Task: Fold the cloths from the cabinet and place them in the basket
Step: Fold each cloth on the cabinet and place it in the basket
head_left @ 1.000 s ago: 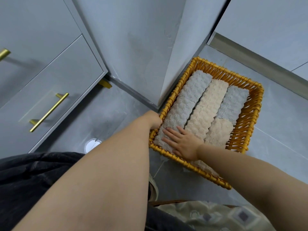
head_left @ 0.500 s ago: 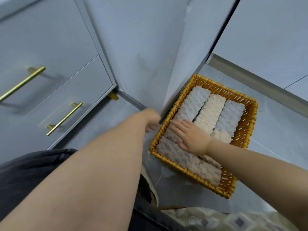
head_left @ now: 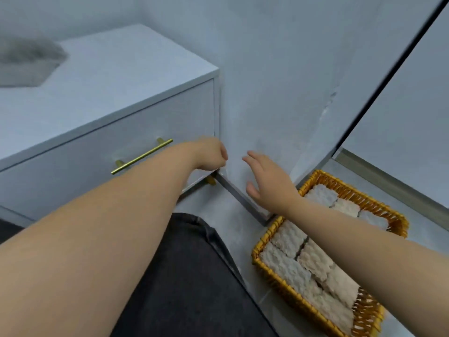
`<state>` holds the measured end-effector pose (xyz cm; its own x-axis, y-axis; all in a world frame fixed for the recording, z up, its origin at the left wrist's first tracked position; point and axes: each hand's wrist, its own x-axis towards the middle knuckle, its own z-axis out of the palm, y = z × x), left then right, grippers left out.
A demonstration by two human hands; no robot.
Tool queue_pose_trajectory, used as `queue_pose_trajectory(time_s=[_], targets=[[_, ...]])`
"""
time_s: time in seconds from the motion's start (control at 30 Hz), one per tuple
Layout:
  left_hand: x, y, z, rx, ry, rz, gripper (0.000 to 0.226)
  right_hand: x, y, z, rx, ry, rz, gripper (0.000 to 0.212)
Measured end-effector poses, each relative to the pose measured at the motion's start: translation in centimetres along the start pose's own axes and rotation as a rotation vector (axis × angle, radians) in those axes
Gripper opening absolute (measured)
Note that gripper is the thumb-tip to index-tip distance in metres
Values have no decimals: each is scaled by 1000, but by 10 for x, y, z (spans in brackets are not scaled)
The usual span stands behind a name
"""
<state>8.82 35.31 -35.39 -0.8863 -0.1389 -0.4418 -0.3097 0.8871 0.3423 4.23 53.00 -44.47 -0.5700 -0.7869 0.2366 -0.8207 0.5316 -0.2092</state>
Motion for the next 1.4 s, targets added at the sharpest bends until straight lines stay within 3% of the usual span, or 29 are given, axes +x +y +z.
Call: queue_pose_trajectory(time_s=[0.27,0.4,0.5,0.63,0.73,0.87,1.0,1.17,1.33,1.4], targets=[[-68,-73,-73,-85,641,-10,34,116,-87,-60,157,202,17,55],[-87,-127,-88,-1,895,-99,34,160,-138,-70,246,260,-38,51],[-90,-168,-84,49,840,-298,43,189,-172,-67,145,181,-40,47],[-80,-193,-86,-6,733,-517,58,229,-206,-50,65,-39,187,50],[-69,-196,-91,-67,736,-592,69,247,-215,-39,-62,-260,313,59],[-61,-207,-103,-74,739,-655,71,263,-227,-32,-100,-303,385,60],[-55,-222,-114,-88,733,-631,78,263,-231,-27,-114,-227,408,58],[-62,-240,-126,-11,616,-572,74,262,-221,-34,-74,-215,307,54],[-84,-222,-146,65,584,-296,16,260,-210,-54,106,-213,229,49],[-93,-213,-153,22,537,-167,8,258,-205,-62,207,-207,209,49]])
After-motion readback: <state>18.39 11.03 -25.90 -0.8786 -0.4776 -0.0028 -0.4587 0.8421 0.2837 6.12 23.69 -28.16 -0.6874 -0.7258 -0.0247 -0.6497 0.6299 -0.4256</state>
